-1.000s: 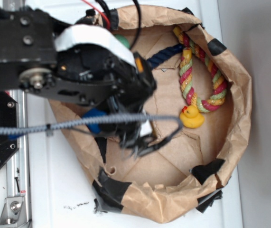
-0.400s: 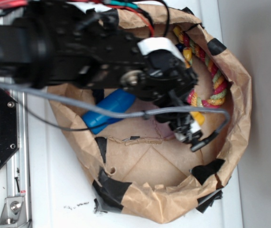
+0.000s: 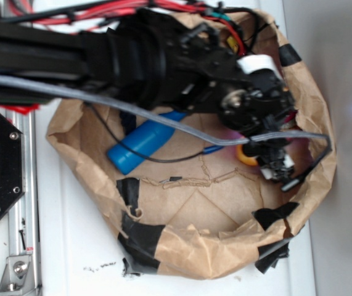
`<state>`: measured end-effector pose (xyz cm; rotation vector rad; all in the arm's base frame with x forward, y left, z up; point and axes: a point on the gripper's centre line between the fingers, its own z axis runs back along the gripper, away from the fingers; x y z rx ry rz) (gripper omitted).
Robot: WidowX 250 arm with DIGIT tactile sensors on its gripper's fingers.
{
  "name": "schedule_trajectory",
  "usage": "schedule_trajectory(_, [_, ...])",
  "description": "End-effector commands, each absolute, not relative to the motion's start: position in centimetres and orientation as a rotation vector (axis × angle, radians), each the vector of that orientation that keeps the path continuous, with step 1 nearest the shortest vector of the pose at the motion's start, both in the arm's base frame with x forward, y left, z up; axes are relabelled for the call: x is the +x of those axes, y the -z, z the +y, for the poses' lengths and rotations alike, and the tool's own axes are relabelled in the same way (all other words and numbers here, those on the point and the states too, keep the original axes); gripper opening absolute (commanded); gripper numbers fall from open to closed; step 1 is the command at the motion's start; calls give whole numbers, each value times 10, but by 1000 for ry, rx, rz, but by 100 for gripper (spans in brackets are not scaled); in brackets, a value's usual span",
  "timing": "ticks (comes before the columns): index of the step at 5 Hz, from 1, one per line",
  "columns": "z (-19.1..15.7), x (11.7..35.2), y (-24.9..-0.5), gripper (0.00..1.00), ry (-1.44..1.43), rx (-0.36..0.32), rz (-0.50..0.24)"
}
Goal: Grab the yellow duck.
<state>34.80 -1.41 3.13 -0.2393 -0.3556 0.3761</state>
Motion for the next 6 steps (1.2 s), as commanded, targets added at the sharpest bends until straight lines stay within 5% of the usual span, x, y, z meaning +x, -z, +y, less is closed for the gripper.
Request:
schedule_trajectory(1, [-38, 328, -11, 0, -330, -191, -226])
schedule_trajectory(3, [-37, 305, -44, 0, -304, -217, -231])
schedule_trajectory(5, [-37, 297, -47, 0, -289, -218, -220])
schedule_trajectory(6, [-30, 295, -63, 0, -306, -208, -275])
